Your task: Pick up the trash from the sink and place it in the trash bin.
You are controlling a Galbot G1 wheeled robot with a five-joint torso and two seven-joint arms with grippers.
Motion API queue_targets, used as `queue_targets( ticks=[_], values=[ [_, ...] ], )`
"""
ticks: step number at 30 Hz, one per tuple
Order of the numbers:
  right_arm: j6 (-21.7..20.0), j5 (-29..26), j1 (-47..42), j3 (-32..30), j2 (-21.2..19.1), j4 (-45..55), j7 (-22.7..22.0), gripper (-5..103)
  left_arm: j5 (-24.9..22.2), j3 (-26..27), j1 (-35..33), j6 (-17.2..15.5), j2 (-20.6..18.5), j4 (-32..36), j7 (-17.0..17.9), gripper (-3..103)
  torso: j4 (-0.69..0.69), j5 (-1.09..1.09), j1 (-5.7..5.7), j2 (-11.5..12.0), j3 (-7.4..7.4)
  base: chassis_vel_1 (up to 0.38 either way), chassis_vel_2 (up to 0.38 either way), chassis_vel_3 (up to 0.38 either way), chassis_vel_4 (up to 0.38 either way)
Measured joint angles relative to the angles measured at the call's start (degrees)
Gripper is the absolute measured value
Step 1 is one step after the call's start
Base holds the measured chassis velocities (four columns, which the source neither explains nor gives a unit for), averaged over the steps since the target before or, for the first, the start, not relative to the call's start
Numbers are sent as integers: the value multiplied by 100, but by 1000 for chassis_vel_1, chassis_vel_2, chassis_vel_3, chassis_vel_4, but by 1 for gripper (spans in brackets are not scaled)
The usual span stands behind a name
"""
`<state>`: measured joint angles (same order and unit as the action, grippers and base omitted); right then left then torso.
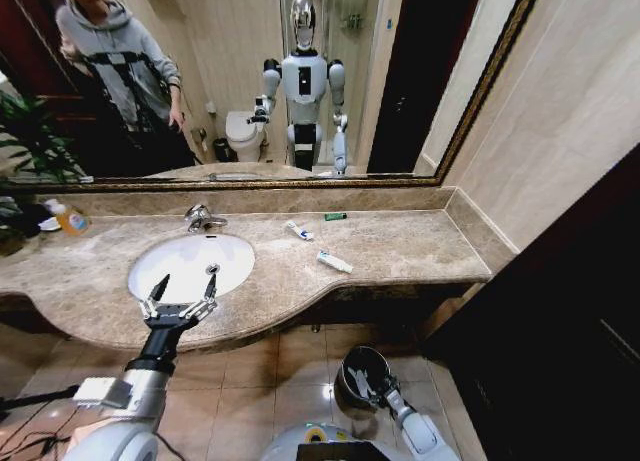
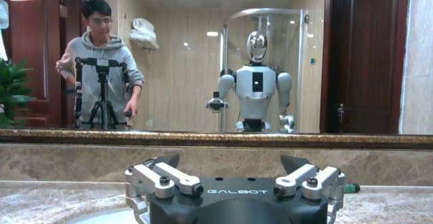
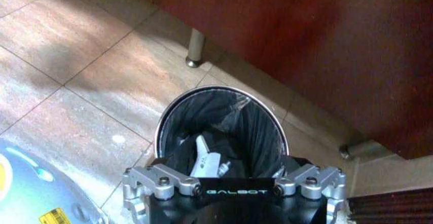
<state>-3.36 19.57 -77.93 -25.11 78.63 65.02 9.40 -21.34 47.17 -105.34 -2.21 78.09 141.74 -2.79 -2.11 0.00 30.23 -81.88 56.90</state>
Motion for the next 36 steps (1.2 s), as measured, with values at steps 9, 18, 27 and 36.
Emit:
queue_targets(
  ticks=[9,18,27,36],
  values=[
    [23,32,-126,-117,63,160,1,100,0,0,0,0,0,0,0,100,0,0,0,0,0,0,0,0,0],
    [177,-1216,-1083,-453,140,2163,-127,100,0,1,0,0,0,0,0,100,-1,-1,0,0,0,0,0,0,0],
    [581,-2012,-2629,-744,94,4595,-275,100,0,0,0,0,0,0,-1,100,0,-1,-1,-1,-1,0,0,0,0],
    [892,-2392,-2875,-680,200,6231,-208,100,0,0,0,0,0,0,0,100,1,-1,-1,-1,0,0,0,0,0]
  ],
)
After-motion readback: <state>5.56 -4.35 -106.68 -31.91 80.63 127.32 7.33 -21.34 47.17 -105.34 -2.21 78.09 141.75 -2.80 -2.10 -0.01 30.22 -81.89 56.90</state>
